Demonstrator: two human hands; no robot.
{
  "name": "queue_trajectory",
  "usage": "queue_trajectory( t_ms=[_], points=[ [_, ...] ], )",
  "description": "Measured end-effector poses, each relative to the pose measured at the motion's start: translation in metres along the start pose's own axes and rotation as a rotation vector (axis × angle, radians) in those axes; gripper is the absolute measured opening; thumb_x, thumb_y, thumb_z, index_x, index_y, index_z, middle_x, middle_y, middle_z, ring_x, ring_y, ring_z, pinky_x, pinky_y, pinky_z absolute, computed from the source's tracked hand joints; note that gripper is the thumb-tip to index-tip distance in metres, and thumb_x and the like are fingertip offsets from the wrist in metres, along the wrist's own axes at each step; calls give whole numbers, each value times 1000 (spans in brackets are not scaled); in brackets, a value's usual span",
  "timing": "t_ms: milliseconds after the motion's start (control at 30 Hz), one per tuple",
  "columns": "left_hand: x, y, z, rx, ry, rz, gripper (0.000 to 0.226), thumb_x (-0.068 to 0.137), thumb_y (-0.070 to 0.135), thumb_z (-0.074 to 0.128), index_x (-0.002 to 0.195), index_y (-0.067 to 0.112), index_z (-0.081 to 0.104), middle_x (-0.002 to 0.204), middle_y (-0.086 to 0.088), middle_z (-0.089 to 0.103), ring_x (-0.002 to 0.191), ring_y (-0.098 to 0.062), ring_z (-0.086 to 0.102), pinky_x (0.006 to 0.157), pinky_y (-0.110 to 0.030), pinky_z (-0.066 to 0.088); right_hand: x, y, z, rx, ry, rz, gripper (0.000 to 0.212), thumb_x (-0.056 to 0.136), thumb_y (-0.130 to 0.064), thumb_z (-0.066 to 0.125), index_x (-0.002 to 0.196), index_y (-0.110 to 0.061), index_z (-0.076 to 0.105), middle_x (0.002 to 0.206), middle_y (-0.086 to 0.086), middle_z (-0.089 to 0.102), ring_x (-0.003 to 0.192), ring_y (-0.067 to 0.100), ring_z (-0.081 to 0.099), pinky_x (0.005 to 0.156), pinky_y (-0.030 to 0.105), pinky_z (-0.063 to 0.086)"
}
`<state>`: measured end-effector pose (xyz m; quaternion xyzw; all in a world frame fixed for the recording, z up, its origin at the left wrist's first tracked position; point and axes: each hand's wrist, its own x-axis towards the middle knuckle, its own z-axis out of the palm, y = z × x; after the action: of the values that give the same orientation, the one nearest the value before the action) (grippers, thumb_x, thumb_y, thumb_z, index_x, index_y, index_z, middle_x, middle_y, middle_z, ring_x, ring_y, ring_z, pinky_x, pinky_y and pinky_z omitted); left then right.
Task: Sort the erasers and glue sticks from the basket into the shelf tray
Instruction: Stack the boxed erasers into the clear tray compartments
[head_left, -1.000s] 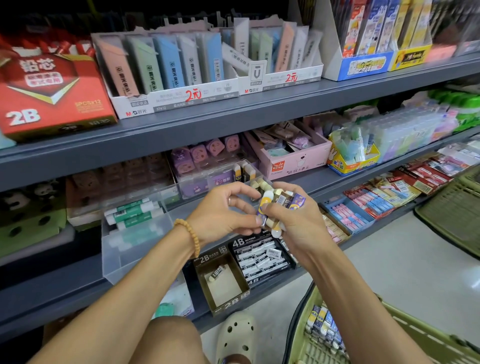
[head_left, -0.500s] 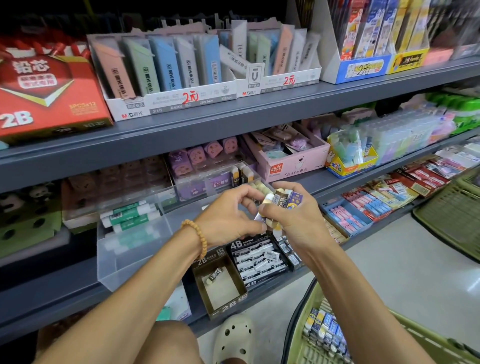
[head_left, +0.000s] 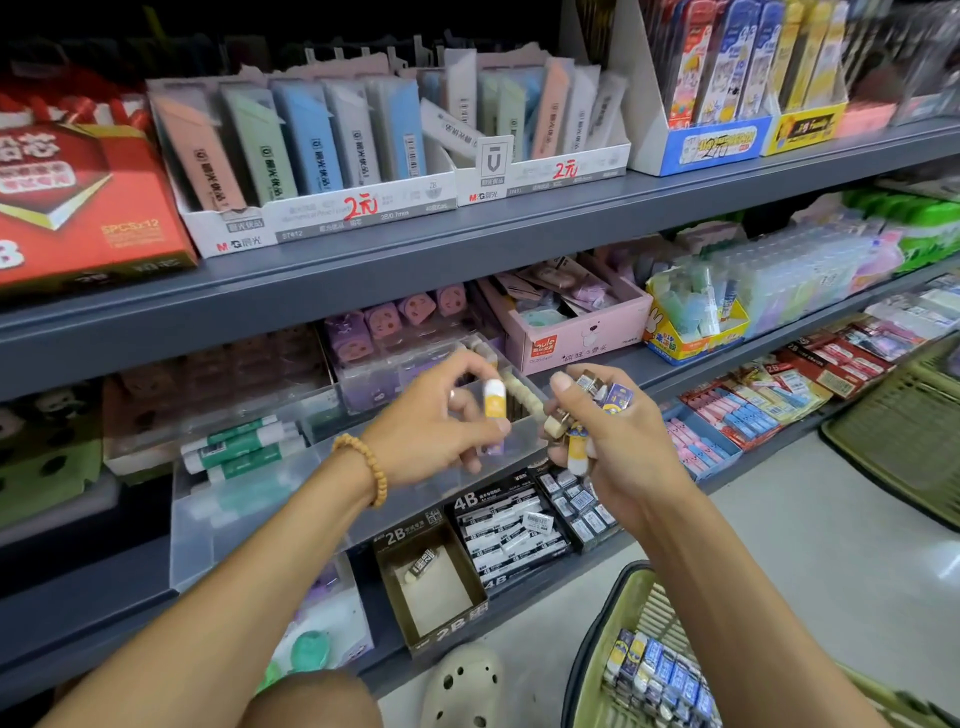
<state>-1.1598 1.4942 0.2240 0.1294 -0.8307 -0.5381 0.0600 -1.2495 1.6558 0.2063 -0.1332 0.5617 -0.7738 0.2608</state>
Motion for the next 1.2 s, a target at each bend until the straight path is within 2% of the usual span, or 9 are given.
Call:
queue_trajectory(
  t_ms=[167, 267, 333, 467, 533, 700, 833, 1000, 1200],
  points=[
    [36, -4, -21, 53, 274, 4, 21, 89, 5, 66, 85, 21, 51, 68, -1, 66, 56, -10, 64, 46, -14, 43, 8, -4, -9, 30, 18, -8, 29, 74, -35, 72, 90, -16, 57, 77, 14, 61, 62, 21, 62, 52, 28, 49],
    [63, -17, -32, 126, 350, -57, 17, 91, 17, 66, 78, 22, 56, 64, 5, 66, 67, -18, 69, 62, -25, 54, 14, -4, -16, 38, 14, 19, 33, 75, -41, 69, 90, -15, 56, 76, 13, 62, 68, 25, 61, 51, 27, 49],
    [78, -22, -34, 170, 339, -83, 16, 91, 21, 65, 77, 22, 58, 68, 2, 67, 70, -20, 70, 69, -28, 55, 18, -5, -21, 51, 18, 35, 34, 75, -42, 68, 91, -15, 56, 77, 12, 62, 71, 25, 62, 49, 25, 49],
    [97, -22, -29, 112, 297, -74, 19, 85, 6, 69, 75, 19, 59, 55, 6, 64, 65, -18, 69, 58, -22, 55, 26, -6, -31, 46, 19, 43, 32, 73, -39, 72, 89, -16, 58, 77, 13, 63, 67, 22, 63, 49, 26, 49],
    [103, -22, -24, 128, 275, -45, 22, 82, -2, 69, 76, 17, 60, 59, 1, 65, 58, -15, 67, 53, -20, 54, 30, -7, -35, 22, 25, 53, 31, 70, -36, 74, 88, -16, 59, 75, 12, 65, 64, 21, 64, 49, 27, 49],
    [114, -24, -17, 242, 235, -15, 19, 73, -2, 76, 76, 12, 64, 57, 5, 64, 50, -5, 60, 62, -28, 57, 39, -5, -41, -9, 35, 82, 36, 70, -37, 74, 91, -14, 58, 72, 11, 65, 63, 21, 62, 49, 27, 48],
    [121, -27, -11, 243, 252, -39, 21, 69, -3, 78, 76, 12, 65, 59, 5, 61, 46, 3, 53, 52, -20, 51, 43, -3, -44, -3, 39, 93, 37, 73, -43, 70, 92, -13, 57, 72, 11, 65, 64, 21, 62, 48, 27, 48],
    [127, -36, -10, 137, 247, -100, 12, 79, 7, 75, 79, 12, 65, 68, -4, 65, 61, -16, 62, 64, -30, 55, 47, -1, -47, -26, 25, 112, 37, 71, -39, 72, 96, -14, 60, 73, 9, 67, 68, 22, 64, 49, 27, 50],
    [126, -37, -9, 87, 227, -116, 14, 86, 5, 69, 79, 14, 64, 67, -1, 59, 66, -15, 64, 67, -25, 59, 50, 1, -47, -44, 14, 119, 34, 68, -32, 75, 94, -13, 62, 72, 9, 69, 68, 23, 66, 50, 28, 51]
  ],
)
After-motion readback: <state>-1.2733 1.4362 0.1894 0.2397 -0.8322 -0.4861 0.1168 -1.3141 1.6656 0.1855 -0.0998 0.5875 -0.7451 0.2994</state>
